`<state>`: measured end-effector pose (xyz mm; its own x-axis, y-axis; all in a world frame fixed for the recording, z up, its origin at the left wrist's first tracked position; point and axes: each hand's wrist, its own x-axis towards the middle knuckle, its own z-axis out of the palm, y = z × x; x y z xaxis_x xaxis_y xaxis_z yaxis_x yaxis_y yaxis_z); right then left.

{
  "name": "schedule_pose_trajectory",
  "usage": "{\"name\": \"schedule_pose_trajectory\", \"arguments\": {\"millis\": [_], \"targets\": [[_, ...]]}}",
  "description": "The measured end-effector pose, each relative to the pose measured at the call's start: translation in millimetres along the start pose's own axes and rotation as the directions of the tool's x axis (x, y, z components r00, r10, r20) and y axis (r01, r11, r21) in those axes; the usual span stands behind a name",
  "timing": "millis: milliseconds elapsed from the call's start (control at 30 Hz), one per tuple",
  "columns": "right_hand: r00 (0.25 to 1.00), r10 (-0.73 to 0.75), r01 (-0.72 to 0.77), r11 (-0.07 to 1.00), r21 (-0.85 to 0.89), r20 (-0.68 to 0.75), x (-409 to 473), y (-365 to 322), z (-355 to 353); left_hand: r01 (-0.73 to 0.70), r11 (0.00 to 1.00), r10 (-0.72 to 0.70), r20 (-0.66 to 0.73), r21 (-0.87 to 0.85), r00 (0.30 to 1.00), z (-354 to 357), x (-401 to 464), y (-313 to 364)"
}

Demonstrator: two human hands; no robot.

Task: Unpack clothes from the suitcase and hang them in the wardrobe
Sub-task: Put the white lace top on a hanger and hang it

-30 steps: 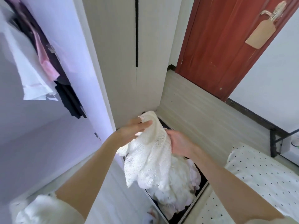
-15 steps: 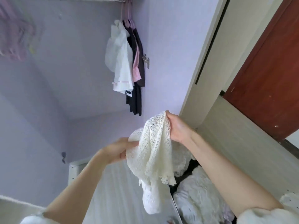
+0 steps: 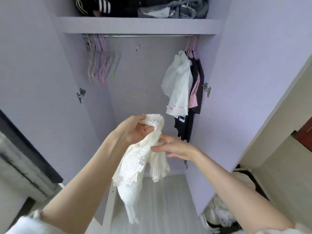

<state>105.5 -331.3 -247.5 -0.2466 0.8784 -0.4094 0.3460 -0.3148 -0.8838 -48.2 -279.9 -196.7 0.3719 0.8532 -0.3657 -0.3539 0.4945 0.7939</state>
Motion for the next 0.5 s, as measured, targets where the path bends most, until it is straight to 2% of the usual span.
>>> {"name": "schedule_pose_trajectory", "arguments": {"millis": [100,200,267,400,500], "targets": [[0.986,-0.118,0.117,0.993,-0.019,-0.116,36.2,-15.4,7.9,-0.052,0.999,0.052,-0.041,0.018,0.998,3.3,11.7,24.7],[0.945,-0.087,0.099,0.995,0.024,-0.315,70.6,-27.2,-2.2,-0.093,0.995,0.094,-0.067,0.019,0.993,-3.3,21.8,47.7],[0.929,-0.102,0.109,0.994,0.000,-0.355,95.4,-39.9,-23.9,-0.140,0.990,0.138,-0.135,-0.009,0.981,-15.4,35.0,67.6],[0.930,-0.196,0.198,0.980,-0.025,-0.312,134.4,-71.0,-72.8,-0.158,0.983,0.133,-0.224,-0.097,0.965,-42.3,76.7,100.0],[0.940,-0.229,0.245,0.969,0.033,-0.254,152.8,-91.1,-96.1,-0.122,0.992,0.108,-0.250,-0.043,0.962,-48.1,108.1,106.9]]}}
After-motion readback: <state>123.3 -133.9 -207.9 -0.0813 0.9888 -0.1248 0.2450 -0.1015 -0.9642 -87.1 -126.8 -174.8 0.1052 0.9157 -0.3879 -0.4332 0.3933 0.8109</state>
